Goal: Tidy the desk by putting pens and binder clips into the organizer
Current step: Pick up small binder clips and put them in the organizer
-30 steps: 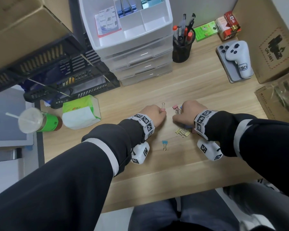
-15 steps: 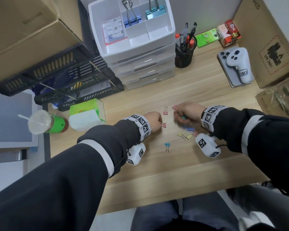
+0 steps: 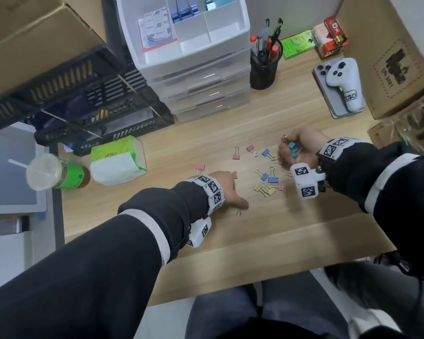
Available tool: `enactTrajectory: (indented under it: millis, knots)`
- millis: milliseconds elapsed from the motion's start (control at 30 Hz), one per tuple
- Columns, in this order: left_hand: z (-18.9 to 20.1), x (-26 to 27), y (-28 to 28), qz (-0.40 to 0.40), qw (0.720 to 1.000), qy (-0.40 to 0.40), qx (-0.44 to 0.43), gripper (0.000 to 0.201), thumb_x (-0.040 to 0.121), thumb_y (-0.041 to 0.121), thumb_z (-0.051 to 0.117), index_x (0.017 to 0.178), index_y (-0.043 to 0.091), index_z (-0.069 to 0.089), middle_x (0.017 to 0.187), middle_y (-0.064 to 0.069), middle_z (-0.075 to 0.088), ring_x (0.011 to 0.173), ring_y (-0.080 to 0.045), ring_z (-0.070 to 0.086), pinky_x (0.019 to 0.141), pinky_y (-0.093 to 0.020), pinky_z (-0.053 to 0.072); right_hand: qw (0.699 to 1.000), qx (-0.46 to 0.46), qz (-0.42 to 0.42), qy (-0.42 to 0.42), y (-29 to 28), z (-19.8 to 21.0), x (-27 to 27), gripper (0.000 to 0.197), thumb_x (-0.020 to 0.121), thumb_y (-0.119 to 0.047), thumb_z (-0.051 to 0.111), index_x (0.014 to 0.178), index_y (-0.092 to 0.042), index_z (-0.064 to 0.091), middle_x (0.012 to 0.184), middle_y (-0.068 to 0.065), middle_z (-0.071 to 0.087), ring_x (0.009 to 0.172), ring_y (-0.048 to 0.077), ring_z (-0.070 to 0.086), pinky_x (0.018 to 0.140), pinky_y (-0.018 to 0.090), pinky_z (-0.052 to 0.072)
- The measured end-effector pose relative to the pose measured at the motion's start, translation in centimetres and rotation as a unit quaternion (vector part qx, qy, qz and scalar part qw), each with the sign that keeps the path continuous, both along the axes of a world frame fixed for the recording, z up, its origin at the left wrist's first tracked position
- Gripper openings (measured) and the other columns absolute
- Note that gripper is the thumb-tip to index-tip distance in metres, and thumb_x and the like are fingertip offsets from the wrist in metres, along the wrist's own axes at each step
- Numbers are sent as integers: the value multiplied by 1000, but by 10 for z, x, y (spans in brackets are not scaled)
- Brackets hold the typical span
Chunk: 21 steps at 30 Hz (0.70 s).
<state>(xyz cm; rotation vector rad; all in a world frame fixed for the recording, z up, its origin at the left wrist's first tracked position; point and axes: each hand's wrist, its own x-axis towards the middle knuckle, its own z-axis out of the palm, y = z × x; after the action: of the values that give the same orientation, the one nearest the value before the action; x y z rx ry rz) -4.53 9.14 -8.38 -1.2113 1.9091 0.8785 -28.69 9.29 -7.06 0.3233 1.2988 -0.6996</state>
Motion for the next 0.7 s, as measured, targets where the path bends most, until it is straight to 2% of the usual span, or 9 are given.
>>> enactTrajectory:
  millis: [100,200,300,367,467,533,600,700]
  knots:
    - [-3,-4,8,-8,1000,-6,-3,49,64,68,73,73,20,67,65,3,60,59,-19,57,56,-27,46,997,4,-57,-52,4,-2,1,14,89,-7,47,88,-5,60,83,8,55,71,15,53,47,23,53]
    - [-6,-6,10,-5,999,-4,-40,48,69,61,72,84,16,69,72,2,67,66,-19,65,63,-31,56,996,-17,-24,-87,8,-1,3,18,94,-8,48,85,-3,63,84,10,56,76,15,57,54,24,57]
    - [-4,-11,11,-1,998,-11,-57,31,73,45,74,83,16,71,69,1,64,61,-20,60,57,-27,51,996,-29,1,-87,11,1,7,20,92,-13,48,79,-6,61,78,8,56,69,15,54,51,22,54]
    - [-3,-11,11,5,998,-18,-61,28,69,41,75,81,16,71,67,2,63,58,-19,58,55,-26,48,996,-47,27,-66,11,3,10,23,92,-21,50,73,-9,56,71,6,53,60,12,48,47,19,47]
    - [-1,-9,9,9,998,-29,-46,38,61,51,76,70,16,66,58,4,57,52,-18,54,52,-25,44,996,-55,46,-49,10,4,14,29,93,-26,52,67,-13,48,67,2,48,50,11,44,42,17,41]
    - [-2,-6,7,0,999,-44,-32,47,58,61,74,72,16,72,57,5,56,52,-19,54,52,-24,44,997,-50,49,-45,8,3,16,30,93,-25,51,65,-14,46,66,1,47,49,11,43,41,16,40]
    - [-6,-4,7,-3,998,-64,-25,51,61,68,68,75,20,74,62,5,58,55,-19,54,55,-24,44,997,-45,58,-36,7,3,16,31,93,-25,51,65,-15,46,67,0,45,52,10,41,40,16,38]
    - [-15,-2,12,7,997,-80,-7,48,73,68,62,81,22,71,74,3,61,65,-20,57,62,-26,45,995,-39,83,-27,5,-1,17,29,91,-24,51,64,-16,46,68,-1,44,56,9,38,40,16,37]
